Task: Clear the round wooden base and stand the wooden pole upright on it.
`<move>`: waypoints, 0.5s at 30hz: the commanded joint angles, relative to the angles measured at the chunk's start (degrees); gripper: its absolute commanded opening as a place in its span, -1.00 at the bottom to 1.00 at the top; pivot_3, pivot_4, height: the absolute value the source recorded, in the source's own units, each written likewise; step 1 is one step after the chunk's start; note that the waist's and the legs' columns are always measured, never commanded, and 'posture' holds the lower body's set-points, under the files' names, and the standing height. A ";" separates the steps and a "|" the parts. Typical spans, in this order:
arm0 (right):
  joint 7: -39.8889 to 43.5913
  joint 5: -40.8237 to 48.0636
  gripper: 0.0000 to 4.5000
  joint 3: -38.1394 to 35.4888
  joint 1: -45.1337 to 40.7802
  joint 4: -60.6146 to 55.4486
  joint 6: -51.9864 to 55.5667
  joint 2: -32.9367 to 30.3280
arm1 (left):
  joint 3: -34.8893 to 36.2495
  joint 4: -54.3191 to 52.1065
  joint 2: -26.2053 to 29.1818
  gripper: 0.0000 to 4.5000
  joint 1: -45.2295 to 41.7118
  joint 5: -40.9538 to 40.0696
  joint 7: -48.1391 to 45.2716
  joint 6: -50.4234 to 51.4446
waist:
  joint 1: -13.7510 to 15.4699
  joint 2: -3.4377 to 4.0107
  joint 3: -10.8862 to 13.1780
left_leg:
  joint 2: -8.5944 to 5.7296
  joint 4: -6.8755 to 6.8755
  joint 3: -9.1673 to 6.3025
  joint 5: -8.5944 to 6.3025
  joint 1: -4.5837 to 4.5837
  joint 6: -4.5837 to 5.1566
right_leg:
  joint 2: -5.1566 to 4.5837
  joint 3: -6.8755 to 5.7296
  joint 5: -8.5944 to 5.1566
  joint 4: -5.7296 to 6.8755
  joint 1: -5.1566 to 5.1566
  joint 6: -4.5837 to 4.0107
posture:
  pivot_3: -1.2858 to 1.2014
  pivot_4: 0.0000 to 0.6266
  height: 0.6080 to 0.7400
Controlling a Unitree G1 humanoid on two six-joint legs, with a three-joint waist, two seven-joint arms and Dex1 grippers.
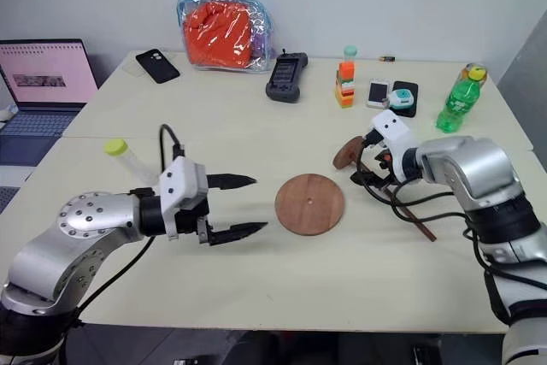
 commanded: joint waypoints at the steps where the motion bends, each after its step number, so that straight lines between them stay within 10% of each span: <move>1: 7.70 -5.87 1.00 7.99 -7.56 11.11 -1.88 1.00 | -3.72 0.14 -0.99 0.91 -2.38 3.77 -1.55 -4.23 | -0.10 0.01 0.00 | -0.01 0.05 0.07 0.01 -0.13 0.00 | 0.01 0.04 0.01 0.07 -0.18 0.00 | 0.03 -0.52 1.00; 8: 19.10 -14.91 1.00 16.59 -17.98 33.41 -8.12 6.76 | -7.34 1.42 -5.17 0.91 -2.75 8.44 0.53 -7.99 | -0.21 0.02 0.01 | -0.01 0.10 0.04 0.09 -0.29 -0.13 | 0.02 0.00 0.01 0.10 -0.31 0.00 | 0.03 -0.52 1.00; 15: 29.33 -20.69 0.31 18.62 -23.54 43.70 -11.69 10.10 | -8.08 2.00 -5.96 0.93 -1.85 10.47 -0.16 -9.65 | -0.21 0.04 0.02 | -0.01 0.10 0.02 0.10 -0.38 -0.16 | -0.01 0.00 0.01 0.12 -0.41 0.00 | 0.03 -0.52 1.00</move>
